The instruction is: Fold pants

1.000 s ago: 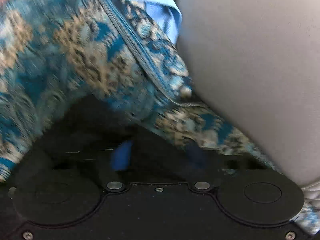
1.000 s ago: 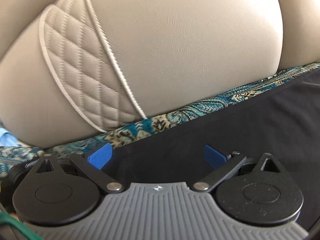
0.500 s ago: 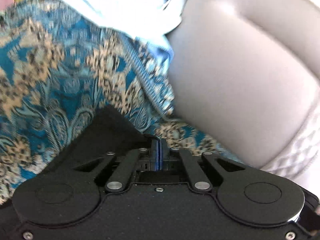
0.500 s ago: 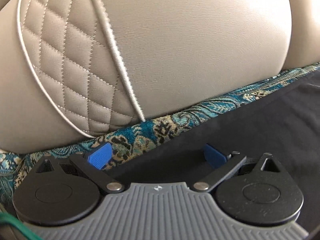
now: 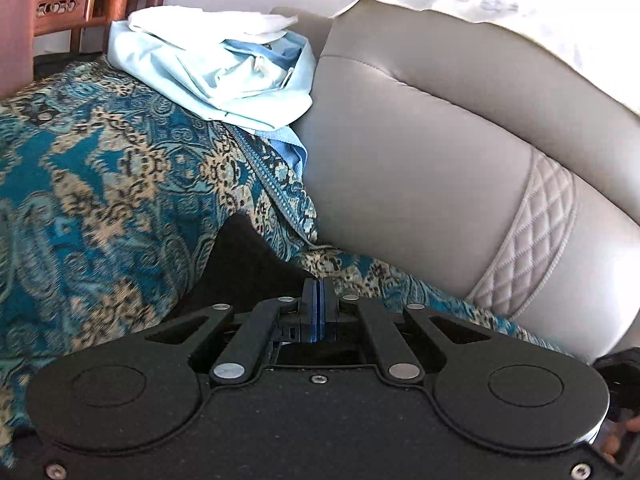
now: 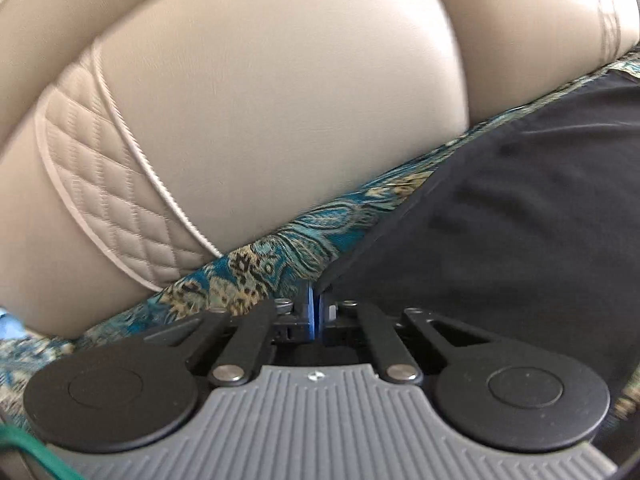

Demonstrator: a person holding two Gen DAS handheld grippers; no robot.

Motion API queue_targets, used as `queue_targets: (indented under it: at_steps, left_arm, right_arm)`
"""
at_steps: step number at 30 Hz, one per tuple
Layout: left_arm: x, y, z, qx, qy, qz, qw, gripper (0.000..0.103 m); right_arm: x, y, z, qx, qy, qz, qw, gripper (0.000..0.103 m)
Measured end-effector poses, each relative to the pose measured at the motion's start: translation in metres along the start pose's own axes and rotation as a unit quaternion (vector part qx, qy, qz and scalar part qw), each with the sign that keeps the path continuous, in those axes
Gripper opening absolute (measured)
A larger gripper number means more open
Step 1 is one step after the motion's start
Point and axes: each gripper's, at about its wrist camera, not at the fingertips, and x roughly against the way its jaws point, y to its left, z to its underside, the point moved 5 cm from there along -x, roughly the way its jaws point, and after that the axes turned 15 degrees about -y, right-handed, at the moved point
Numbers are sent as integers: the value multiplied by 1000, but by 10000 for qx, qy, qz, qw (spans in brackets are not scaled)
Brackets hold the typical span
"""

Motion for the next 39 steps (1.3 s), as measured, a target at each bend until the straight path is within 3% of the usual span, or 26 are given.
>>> queue_targets:
  at_steps: [6, 11, 14, 17, 20, 22, 27, 31, 34, 35, 36, 37, 39]
  left_arm:
    - [61, 18, 19, 64, -85, 50, 9999, 2]
    - [109, 45, 34, -4, -254, -212, 9995, 1]
    - [124, 58, 48, -101, -74, -285, 9995, 1]
    - [135, 65, 63, 96, 281, 87, 9995, 3]
    - [145, 69, 79, 246, 518, 349, 9977, 19]
    - [148, 72, 90, 260, 569, 373, 9973, 39]
    - [135, 79, 107, 511, 837, 441, 9942, 54]
    - [113, 85, 116, 545, 977, 157, 9936, 56]
    - [104, 85, 113, 673, 843, 87, 9941, 60]
    - [102, 85, 112, 729, 827, 50, 9939, 59]
    - [99, 86, 110, 789, 803, -17, 9936, 46]
    - [98, 87, 108, 794, 742, -136, 9940, 9]
    - [103, 86, 102, 707, 673, -240, 9949, 6]
  right_arm:
    - [96, -33, 28, 35, -603, -364, 9975, 4]
    - [161, -70, 70, -34, -932, -316, 9951, 4]
    - [192, -86, 88, -158, -968, -243, 9949, 3]
    - [218, -92, 103, -150, -1020, -305, 9942, 3]
    - [235, -92, 112, -33, -1086, -449, 9931, 4]
    - [244, -92, 114, 86, -1157, -499, 9920, 4]
    - [263, -95, 121, 360, -1310, -653, 9886, 4]
    - [270, -103, 132, 472, -1249, -662, 9888, 5]
    - [274, -108, 138, 530, -1217, -640, 9891, 5]
    - [275, -109, 140, 553, -1213, -643, 9890, 5]
    - [275, -110, 141, 577, -1203, -655, 9889, 5]
    - [276, -110, 141, 602, -1193, -668, 9888, 5]
    - [278, -111, 143, 658, -1192, -706, 9882, 6]
